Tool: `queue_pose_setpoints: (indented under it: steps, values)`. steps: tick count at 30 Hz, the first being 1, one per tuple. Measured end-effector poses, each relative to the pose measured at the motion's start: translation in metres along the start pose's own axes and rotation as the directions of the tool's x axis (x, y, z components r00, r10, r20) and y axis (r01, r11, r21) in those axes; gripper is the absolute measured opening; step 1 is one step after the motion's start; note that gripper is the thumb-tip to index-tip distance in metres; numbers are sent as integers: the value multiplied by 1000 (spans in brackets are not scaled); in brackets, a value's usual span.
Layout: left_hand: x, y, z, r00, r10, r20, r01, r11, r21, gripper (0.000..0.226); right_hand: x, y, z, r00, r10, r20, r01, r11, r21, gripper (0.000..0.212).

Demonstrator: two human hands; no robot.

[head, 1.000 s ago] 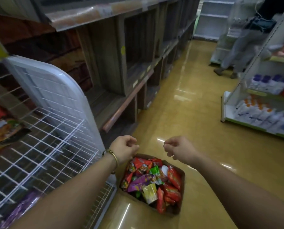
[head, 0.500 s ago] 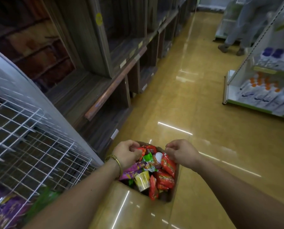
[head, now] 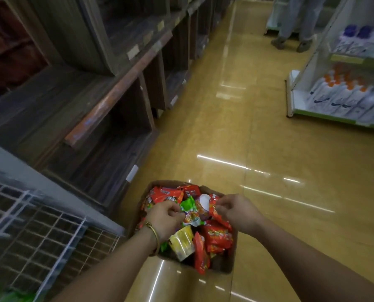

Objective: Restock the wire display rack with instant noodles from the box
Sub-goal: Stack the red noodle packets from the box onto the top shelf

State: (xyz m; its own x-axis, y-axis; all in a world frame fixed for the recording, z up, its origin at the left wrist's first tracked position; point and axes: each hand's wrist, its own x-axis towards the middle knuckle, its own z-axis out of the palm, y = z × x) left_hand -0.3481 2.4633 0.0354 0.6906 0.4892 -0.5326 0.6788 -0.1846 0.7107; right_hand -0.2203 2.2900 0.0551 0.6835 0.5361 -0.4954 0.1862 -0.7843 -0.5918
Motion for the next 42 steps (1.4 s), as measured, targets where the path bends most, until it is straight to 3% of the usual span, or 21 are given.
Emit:
queue_pose_setpoints:
  steps: [10,17,25,32,36,42]
  values:
    - [111,-98,96,999,23,43,-19,996,-89,10,95,96,100,999,47,16,-45,991,-124,21]
    - [176,-153,132,998,43,53,-33,983,-180,15,160,137,179,987,76,142,-33,958,-284,42]
    - [223,-197,158,987,96,132,-59,964,-260,42,193,163,229,941,201,274,-91,926,-367,69]
    - [241,-218,170,990,52,132,0,930,-369,43,208,167,243,877,304,372,-194,932,-305,47]
    - [240,-222,172,987,50,152,11,927,-376,40,212,167,247,879,312,361,-205,930,-306,38]
    - [238,-228,175,985,70,155,-20,953,-303,35,214,170,250,877,310,367,-212,936,-282,41]
